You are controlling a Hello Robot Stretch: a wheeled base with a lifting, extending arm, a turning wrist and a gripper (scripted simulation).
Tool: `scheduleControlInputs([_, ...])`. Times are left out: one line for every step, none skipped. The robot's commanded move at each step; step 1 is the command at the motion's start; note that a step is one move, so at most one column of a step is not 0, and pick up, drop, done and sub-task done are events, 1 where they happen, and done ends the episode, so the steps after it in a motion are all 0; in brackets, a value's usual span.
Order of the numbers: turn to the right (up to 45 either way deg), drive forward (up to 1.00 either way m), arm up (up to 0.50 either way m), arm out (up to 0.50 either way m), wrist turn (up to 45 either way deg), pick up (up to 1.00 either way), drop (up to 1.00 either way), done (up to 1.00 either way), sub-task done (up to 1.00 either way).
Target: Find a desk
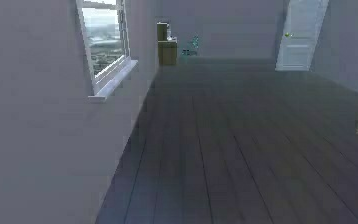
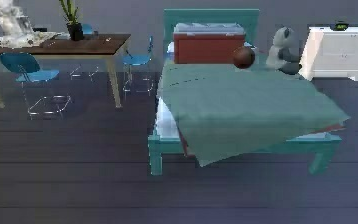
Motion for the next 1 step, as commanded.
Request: scheduleControlInputs([0.0,1.00,0.00,0.00,0.0,0.00,0.00,0.00,0.00])
